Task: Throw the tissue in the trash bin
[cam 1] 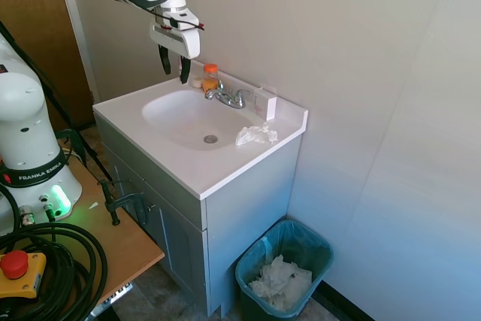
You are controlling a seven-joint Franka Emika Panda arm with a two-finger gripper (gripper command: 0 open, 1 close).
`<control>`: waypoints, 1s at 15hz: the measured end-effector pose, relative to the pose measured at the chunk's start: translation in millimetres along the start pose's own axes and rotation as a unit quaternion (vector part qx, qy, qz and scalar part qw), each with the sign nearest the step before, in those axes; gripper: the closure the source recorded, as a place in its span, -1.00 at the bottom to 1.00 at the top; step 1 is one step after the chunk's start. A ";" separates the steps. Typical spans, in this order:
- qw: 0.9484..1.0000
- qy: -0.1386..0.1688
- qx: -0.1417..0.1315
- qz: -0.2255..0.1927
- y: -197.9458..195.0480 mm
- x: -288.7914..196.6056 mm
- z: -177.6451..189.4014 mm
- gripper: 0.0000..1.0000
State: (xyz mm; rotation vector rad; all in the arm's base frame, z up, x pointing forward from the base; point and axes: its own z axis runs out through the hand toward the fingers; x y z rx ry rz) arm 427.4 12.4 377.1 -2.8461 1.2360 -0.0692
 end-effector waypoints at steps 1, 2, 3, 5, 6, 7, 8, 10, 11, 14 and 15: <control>1.000 -0.001 -0.001 0.000 0.3 -0.1 0.5 -1.00; 1.000 -0.001 -0.003 0.002 1.7 1.6 0.1 -1.00; 1.000 0.005 -0.001 0.008 5.1 9.5 -4.1 -1.00; 0.999 0.026 0.008 0.039 20.1 42.1 -23.4 -1.00; 0.997 0.035 0.016 0.059 30.2 61.0 -34.6 -1.00; 0.995 0.044 0.024 0.085 42.3 80.9 -45.1 -1.00; 0.992 0.052 0.030 0.113 56.9 101.7 -54.0 -1.00; 0.984 0.061 0.034 0.165 91.5 144.9 -56.9 -1.00; 0.980 0.060 0.031 0.185 106.0 161.4 -50.2 -1.00; 0.975 0.051 0.015 0.216 125.9 200.2 -16.8 -1.00; 0.974 0.049 0.009 0.222 128.1 211.3 -5.1 -1.00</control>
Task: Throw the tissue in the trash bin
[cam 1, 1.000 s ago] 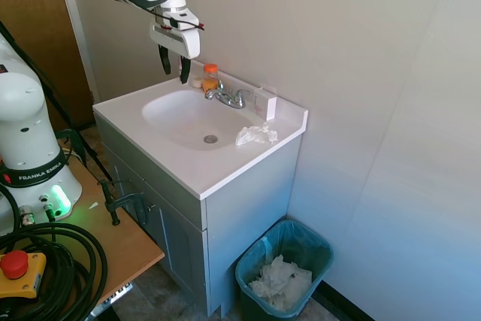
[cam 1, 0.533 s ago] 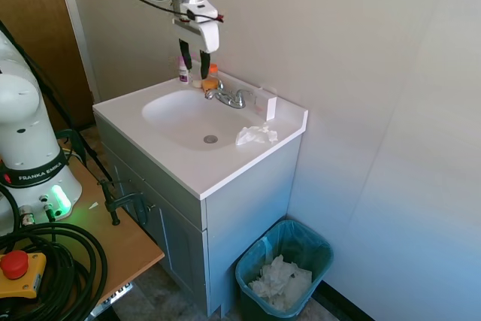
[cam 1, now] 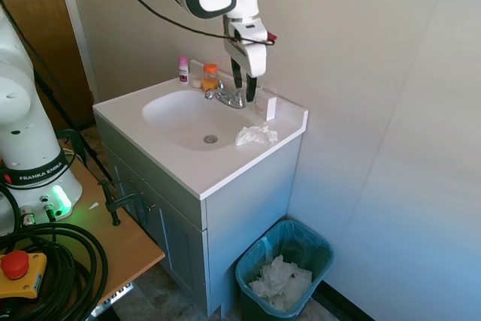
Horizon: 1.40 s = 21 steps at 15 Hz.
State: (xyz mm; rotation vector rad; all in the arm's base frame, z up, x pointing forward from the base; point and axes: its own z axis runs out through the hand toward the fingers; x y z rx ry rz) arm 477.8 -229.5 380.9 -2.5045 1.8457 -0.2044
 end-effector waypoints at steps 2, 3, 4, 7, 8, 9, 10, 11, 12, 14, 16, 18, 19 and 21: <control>1.000 0.000 -0.012 0.011 -6.8 20.2 19.3 -1.00; 1.000 0.001 -0.016 0.015 -11.9 30.6 27.4 -1.00; 1.000 0.000 -0.023 0.016 -17.1 37.7 35.9 -1.00; 0.999 -0.010 -0.045 0.012 -30.0 44.7 61.4 -1.00; 0.999 -0.013 -0.051 0.010 -32.5 44.6 68.9 -1.00; 0.998 -0.019 -0.059 0.007 -33.2 43.1 74.5 -1.00; 0.998 -0.022 -0.065 0.005 -33.9 41.1 79.9 -1.00; 0.997 -0.026 -0.072 0.004 -33.6 40.6 85.7 -1.00; 0.996 -0.030 -0.079 0.002 -32.7 38.8 89.2 -1.00; 0.995 -0.035 -0.088 0.000 -34.0 39.1 98.6 -1.00; 0.994 -0.040 -0.099 -0.003 -34.4 37.7 108.7 1.00; 0.993 -0.044 -0.109 -0.007 -38.0 36.9 117.2 1.00; 0.993 -0.044 -0.111 -0.009 -41.7 37.7 121.8 1.00; 0.993 -0.042 -0.113 -0.009 -45.4 37.4 125.4 1.00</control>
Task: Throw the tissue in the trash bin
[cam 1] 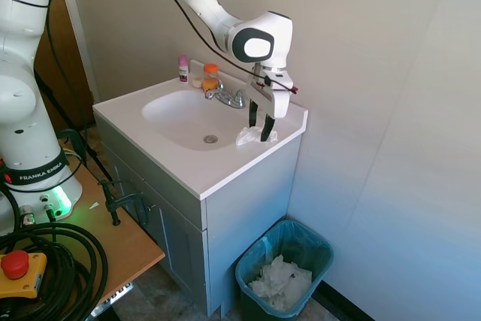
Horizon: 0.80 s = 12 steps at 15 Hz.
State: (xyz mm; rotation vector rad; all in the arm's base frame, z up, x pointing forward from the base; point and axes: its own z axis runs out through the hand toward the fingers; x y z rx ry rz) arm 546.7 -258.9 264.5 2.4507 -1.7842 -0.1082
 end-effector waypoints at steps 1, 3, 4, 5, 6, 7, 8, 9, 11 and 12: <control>1.000 0.001 0.000 0.000 -2.1 2.1 1.0 1.00; 1.000 -0.001 -0.001 0.002 -3.8 2.5 1.5 1.00; 1.000 -0.002 0.000 0.003 -6.0 3.9 0.7 1.00; 1.000 -0.004 0.000 0.004 -7.0 2.7 1.0 1.00; 1.000 -0.006 0.001 0.005 -8.6 2.0 3.2 1.00; 1.000 -0.008 0.001 0.006 -10.5 1.5 5.5 1.00; 1.000 -0.010 -0.001 0.006 -12.6 0.3 9.4 1.00; 1.000 -0.013 -0.003 0.007 -15.9 0.8 14.8 1.00; 1.000 -0.016 0.001 0.009 -20.7 -0.5 15.9 1.00; 1.000 -0.016 0.003 0.009 -21.8 -1.0 14.8 1.00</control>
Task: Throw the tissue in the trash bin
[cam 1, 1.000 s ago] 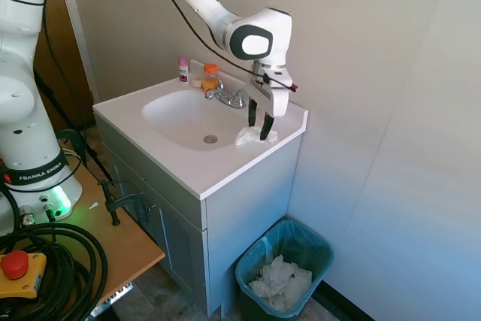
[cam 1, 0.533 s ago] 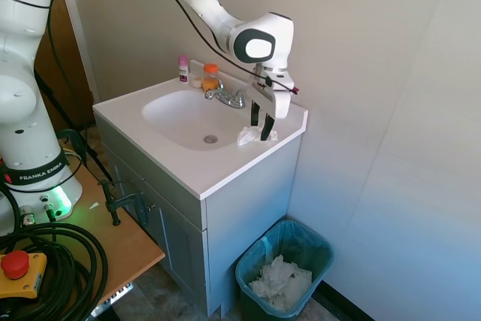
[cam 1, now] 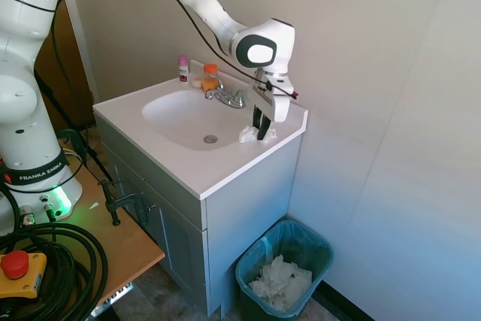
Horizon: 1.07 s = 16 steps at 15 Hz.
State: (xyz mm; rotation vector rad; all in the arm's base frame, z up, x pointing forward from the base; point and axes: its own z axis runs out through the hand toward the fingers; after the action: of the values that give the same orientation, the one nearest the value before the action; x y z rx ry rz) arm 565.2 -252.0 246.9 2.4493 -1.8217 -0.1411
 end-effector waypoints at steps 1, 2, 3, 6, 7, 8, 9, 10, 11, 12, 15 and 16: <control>1.000 0.001 0.003 -0.001 -0.8 -1.6 -1.6 1.00; 1.000 0.005 0.011 0.000 -0.2 -3.6 -2.6 1.00; 1.000 0.007 0.017 0.000 3.7 -6.5 -3.0 1.00; 0.999 0.012 0.045 0.001 33.8 -25.0 -16.5 1.00; 0.998 0.012 0.054 0.000 46.9 -33.8 -27.0 1.00; 0.998 0.013 0.066 -0.002 58.6 -41.7 -40.5 1.00; 0.997 0.017 0.081 -0.004 68.7 -48.0 -58.9 1.00; 0.995 0.021 0.099 -0.005 78.5 -52.5 -80.0 1.00; 0.993 0.023 0.119 -0.003 90.4 -53.9 -106.8 1.00; 0.990 0.021 0.137 0.002 105.1 -52.3 -135.8 1.00; 0.983 0.015 0.176 0.040 154.3 -20.5 -194.2 1.00; 0.982 0.011 0.180 0.062 165.0 0.9 -195.7 1.00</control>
State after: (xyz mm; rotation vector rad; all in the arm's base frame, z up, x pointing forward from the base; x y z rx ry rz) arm 433.2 -297.4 461.4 2.5322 -2.1453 0.2452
